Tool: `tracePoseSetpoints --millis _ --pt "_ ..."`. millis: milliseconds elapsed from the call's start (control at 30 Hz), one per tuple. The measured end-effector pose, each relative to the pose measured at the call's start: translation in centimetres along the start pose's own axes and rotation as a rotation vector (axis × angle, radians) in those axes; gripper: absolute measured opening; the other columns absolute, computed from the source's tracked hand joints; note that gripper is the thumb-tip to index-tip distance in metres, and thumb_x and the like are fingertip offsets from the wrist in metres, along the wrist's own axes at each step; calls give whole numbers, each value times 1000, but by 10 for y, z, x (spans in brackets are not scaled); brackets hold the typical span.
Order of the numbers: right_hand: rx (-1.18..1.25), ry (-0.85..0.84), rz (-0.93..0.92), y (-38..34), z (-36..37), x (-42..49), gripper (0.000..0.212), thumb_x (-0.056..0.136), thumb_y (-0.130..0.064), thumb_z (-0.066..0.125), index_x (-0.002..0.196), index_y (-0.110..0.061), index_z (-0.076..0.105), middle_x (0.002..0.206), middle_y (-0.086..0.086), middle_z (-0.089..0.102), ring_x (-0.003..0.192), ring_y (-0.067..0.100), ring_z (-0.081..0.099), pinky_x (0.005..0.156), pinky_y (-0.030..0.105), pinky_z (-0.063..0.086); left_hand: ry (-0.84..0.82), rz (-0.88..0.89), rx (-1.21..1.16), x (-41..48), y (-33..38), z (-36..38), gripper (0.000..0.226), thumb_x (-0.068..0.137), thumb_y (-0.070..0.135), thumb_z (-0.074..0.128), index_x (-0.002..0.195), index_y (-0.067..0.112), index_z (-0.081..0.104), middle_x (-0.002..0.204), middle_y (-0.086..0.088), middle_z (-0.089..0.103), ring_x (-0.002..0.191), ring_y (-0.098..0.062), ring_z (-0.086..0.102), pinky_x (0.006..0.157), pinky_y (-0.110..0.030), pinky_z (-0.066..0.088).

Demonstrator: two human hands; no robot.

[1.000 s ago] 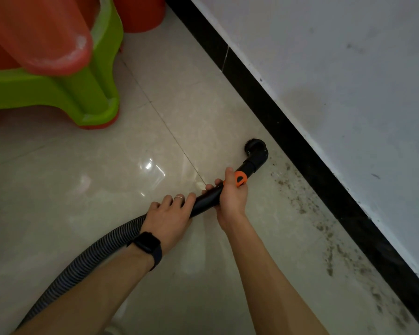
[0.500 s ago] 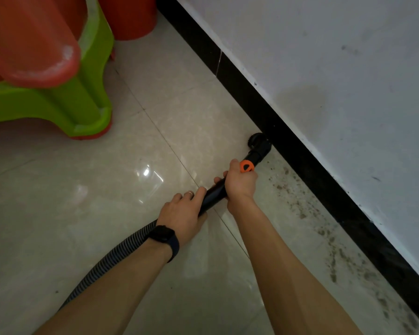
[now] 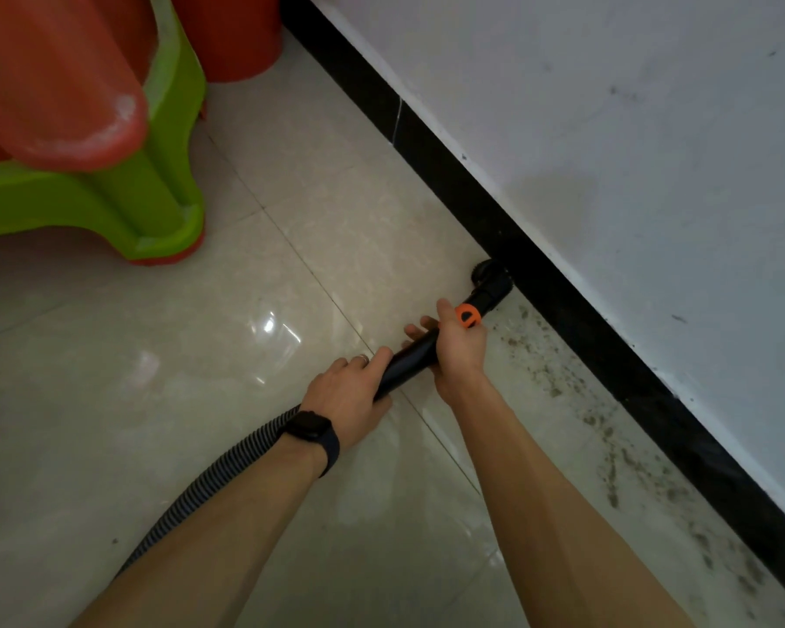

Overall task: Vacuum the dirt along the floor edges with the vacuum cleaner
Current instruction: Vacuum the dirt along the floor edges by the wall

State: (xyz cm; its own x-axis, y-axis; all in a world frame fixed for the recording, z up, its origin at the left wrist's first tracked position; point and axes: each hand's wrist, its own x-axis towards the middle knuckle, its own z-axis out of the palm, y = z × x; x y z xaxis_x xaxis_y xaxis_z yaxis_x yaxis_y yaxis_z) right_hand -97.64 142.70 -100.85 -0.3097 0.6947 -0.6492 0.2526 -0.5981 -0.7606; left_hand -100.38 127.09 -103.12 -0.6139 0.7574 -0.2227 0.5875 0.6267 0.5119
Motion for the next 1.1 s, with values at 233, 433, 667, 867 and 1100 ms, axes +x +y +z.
tracePoseSetpoints --millis 233,433,667,867,1100 --pt "56 69 24 47 5 -38 33 99 -25 63 123 -10 47 80 8 64 52 18 67 65 44 64 -41 18 120 -48 -25 -1 45 92 38 55 132 25 41 109 -2 61 88 -24 54 64 -33 43" --pt "176 152 41 83 -13 -71 20 98 -22 62 106 -19 44 76 6 62 51 19 65 59 38 60 -106 134 193 -79 -36 -5 55 92 61 45 130 21 51 100 -3 65 87 -27 59 67 -37 51" --pt "228 169 62 90 -33 -79 22 96 -20 64 106 -19 45 76 6 63 52 20 65 63 43 62 -126 188 276 -87 -25 1 67 91 69 30 129 19 53 101 -4 67 87 -26 61 69 -38 53" --pt "240 117 57 71 -37 -61 26 94 -20 66 106 -19 43 76 6 62 50 22 65 58 36 58 -136 123 248 -73 -9 0 65 90 70 25 133 24 43 109 -2 62 94 -23 57 77 -39 50" --pt "227 114 34 59 -37 -43 32 94 -20 67 117 -14 45 78 8 64 51 23 66 54 35 58 -120 111 223 -56 -2 4 66 88 72 22 132 26 40 108 0 62 93 -21 56 76 -37 50"
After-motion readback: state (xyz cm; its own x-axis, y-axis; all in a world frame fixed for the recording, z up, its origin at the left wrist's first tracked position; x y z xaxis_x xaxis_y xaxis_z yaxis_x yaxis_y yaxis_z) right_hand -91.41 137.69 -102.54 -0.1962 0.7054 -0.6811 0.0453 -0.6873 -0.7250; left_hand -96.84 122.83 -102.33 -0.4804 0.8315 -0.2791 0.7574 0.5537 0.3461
